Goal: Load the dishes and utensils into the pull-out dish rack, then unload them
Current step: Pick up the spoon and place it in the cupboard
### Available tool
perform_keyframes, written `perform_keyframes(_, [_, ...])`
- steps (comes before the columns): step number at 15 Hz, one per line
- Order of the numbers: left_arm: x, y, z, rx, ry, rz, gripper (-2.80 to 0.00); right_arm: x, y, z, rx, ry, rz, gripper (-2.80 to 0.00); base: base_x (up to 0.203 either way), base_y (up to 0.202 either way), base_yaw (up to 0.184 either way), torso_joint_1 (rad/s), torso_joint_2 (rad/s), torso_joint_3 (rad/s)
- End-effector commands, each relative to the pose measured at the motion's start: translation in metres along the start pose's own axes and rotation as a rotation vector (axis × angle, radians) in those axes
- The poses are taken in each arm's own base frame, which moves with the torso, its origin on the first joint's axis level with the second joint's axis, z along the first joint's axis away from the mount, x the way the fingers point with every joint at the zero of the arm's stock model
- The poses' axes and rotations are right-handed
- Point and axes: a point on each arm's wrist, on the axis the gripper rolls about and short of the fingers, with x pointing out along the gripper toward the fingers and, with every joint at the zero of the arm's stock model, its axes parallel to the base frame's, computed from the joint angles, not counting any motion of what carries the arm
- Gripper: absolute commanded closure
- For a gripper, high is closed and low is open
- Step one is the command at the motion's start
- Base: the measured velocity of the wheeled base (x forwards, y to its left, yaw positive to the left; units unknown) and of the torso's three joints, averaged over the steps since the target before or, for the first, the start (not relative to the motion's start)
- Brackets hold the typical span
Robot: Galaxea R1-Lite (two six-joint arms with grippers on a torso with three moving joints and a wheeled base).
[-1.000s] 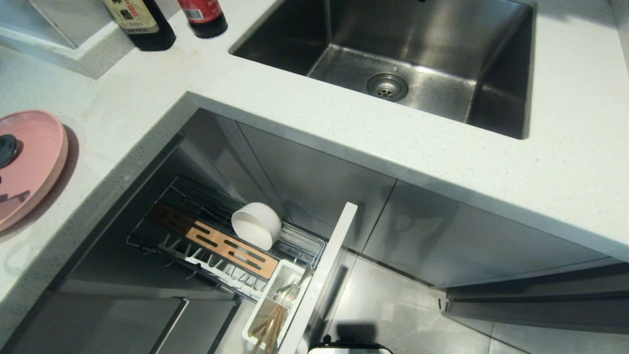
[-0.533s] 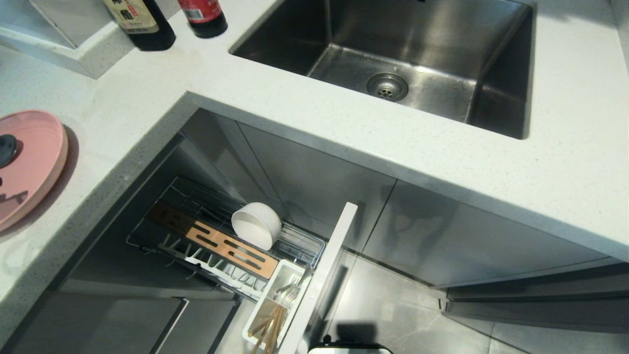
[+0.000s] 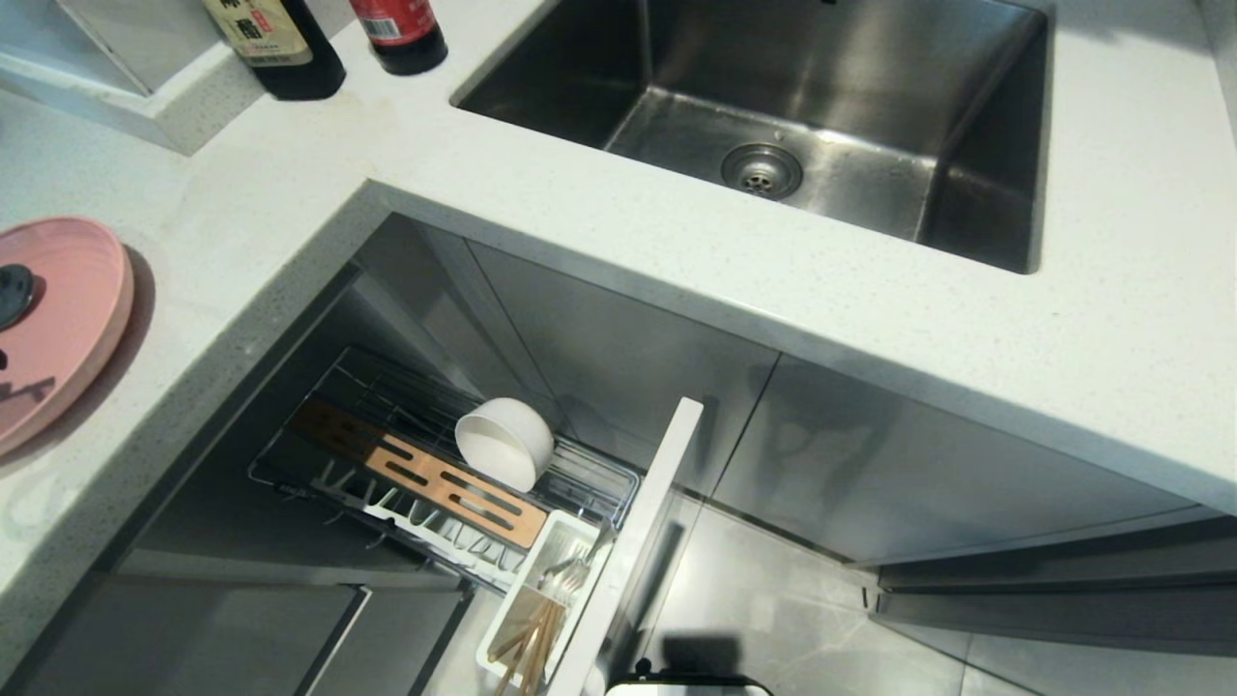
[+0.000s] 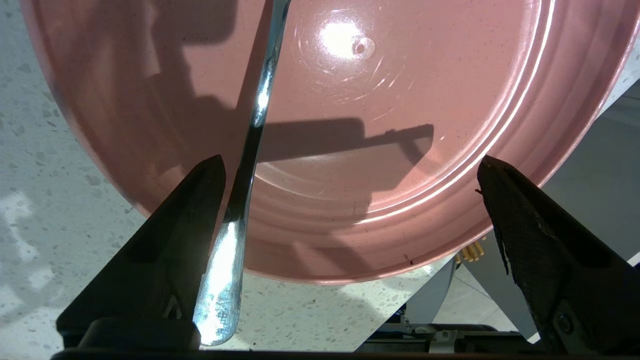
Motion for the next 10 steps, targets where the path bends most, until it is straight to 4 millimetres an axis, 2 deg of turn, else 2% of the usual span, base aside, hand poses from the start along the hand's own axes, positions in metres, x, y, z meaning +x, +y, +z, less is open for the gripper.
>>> perform_keyframes(1, [0.0004, 0.0001, -0.0005, -0.001, 0.004, -0.006, 0.00, 0.0001, 0.0000, -0.0004, 0.000, 0.002, 0.000, 0.00, 0.000, 0.000, 0.000, 0.000, 0.00, 0.000])
perform_keyframes(10, [-0.0021, 0.0012, -0.0015, -0.009, -0.002, 0.004, 0.00, 0.0001, 0.0000, -0.0004, 0.001, 0.002, 0.000, 0.00, 0.000, 0.000, 0.000, 0.000, 0.00, 0.000])
